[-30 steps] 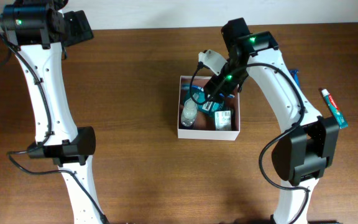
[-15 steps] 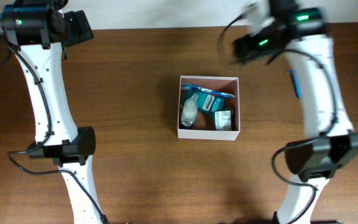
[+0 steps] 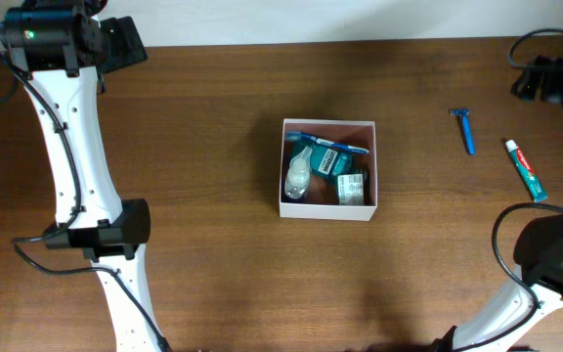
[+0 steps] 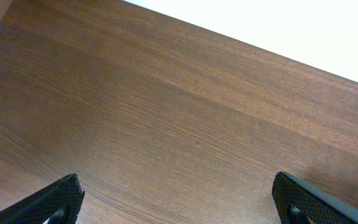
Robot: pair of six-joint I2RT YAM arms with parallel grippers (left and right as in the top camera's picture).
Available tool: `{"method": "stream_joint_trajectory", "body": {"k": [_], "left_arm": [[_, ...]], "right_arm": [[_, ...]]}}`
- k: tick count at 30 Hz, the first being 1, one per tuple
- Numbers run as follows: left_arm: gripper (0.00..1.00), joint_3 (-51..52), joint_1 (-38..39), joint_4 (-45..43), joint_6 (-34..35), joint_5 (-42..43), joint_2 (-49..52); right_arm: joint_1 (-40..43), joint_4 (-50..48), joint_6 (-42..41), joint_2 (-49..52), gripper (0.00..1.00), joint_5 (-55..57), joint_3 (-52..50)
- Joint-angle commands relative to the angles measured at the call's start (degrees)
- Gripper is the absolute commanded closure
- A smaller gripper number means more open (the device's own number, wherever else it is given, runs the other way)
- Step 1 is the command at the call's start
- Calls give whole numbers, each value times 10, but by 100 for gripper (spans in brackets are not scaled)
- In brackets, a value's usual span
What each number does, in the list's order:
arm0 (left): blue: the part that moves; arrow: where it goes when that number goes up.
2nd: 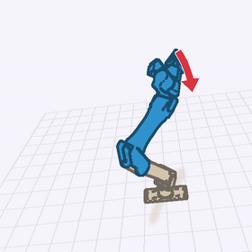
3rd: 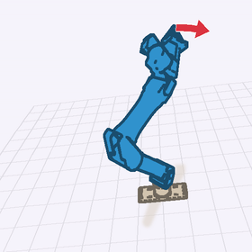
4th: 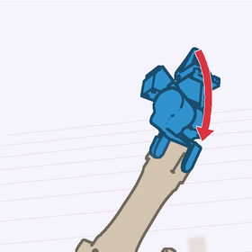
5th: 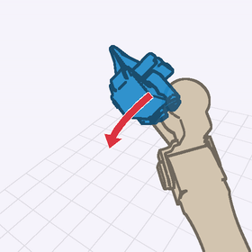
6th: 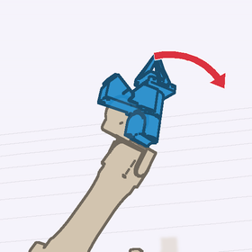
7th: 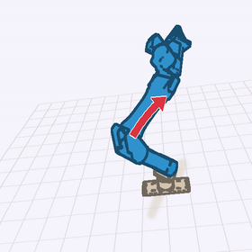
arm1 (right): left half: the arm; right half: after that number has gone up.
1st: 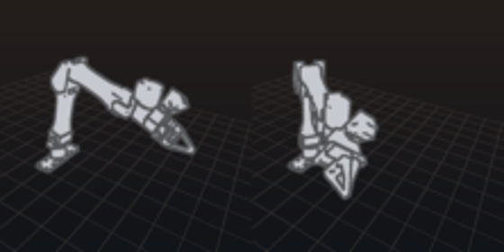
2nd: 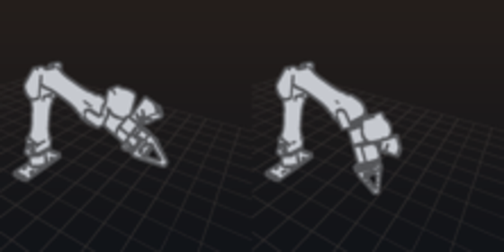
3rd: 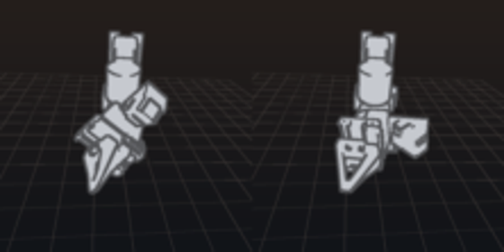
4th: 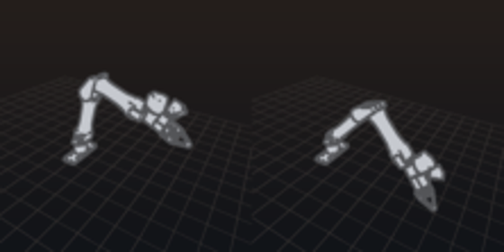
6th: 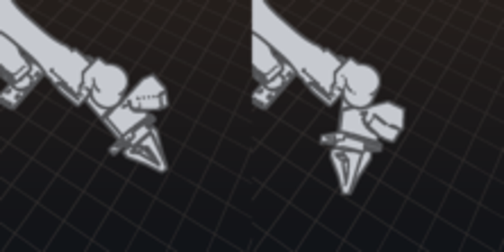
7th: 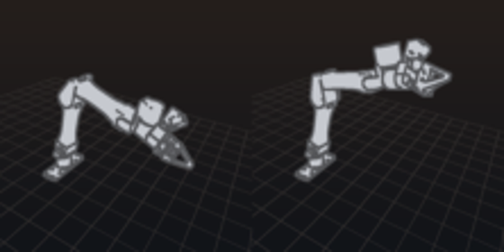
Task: Pack container
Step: 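Release the toothbrush and move the right gripper to the Colgate tube, then lower the right gripper and grasp the Colgate toothpaste tube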
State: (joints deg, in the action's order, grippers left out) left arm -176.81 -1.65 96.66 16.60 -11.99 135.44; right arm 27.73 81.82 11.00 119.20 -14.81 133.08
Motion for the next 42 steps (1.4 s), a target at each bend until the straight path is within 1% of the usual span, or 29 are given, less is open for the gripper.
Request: {"method": "stream_joint_trajectory", "body": {"k": [1, 4, 8, 11, 14, 16, 24, 29, 42], "left_arm": [[1, 2, -1, 0, 7, 2, -12], [1, 2, -1, 0, 7, 2, -12], [1, 2, -1, 0, 7, 2, -12], [1, 2, -1, 0, 7, 2, -12], [1, 2, -1, 0, 7, 2, -12], [0, 2, -1, 0, 7, 2, -12], [1, 2, -1, 0, 7, 2, -12], [0, 2, -1, 0, 7, 2, -12], [1, 2, 0, 0, 7, 2, -12]], "right_arm": [[11, -26, 53, -7, 1, -3, -50], [16, -66, 73, -7, 1, 34, -93], [16, -95, 161, -6, 1, 59, -139], [16, -121, 208, -5, 1, 72, -162], [17, -152, 214, -4, 1, 137, -180], [18, -163, 217, -1, 1, 157, -184], [31, -161, 282, 49, 1, 118, -184], [38, -148, 328, 88, 1, 117, -184], [72, -153, 338, 143, 1, 118, -184]]}}
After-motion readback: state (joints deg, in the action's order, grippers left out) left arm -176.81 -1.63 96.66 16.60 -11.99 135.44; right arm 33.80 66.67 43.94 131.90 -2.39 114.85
